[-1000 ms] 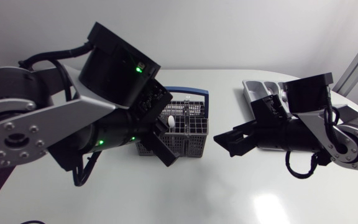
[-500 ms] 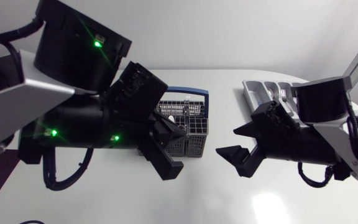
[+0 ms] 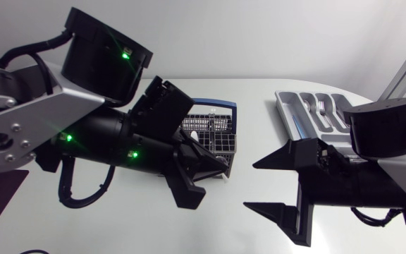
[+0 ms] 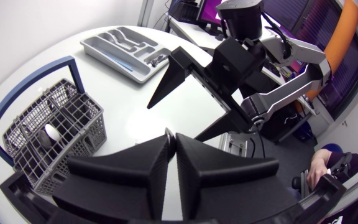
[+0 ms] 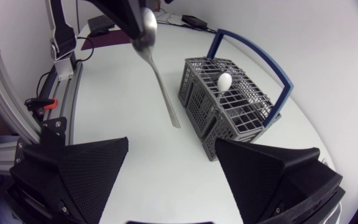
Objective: Unload the cutlery basket into the drawer organizer.
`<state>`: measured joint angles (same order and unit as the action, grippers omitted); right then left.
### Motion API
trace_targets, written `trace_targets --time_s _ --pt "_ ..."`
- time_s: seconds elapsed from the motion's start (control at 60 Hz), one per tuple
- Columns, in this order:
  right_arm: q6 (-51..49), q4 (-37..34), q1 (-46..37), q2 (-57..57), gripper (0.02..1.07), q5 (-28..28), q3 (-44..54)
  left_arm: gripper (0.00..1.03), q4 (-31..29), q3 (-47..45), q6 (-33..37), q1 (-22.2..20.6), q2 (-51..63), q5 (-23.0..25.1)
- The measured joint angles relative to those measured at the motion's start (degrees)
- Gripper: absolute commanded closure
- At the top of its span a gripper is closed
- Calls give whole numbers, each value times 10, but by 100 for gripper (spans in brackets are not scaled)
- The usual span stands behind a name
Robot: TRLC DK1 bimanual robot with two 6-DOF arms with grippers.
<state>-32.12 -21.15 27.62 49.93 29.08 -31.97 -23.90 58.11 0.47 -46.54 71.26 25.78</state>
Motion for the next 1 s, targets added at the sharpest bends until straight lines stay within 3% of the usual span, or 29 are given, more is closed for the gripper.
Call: trace_targets --time_s 0.167,0.433,0.55,0.767,1.0 --pt "-53 -59 5 11 7 45 -13 93 -2 -1 19 -2 6 27" --pt "-111 -110 5 64 8 110 -68 93 -20 -2 72 -40 28 39" --pt "-132 -121 6 95 21 128 -80 93 -21 -2 79 -42 40 40" --pt "-160 -121 8 138 56 139 -85 93 -21 -2 86 -42 42 47" --pt "-162 -120 8 148 83 144 -89 93 -21 -2 86 -42 42 53"
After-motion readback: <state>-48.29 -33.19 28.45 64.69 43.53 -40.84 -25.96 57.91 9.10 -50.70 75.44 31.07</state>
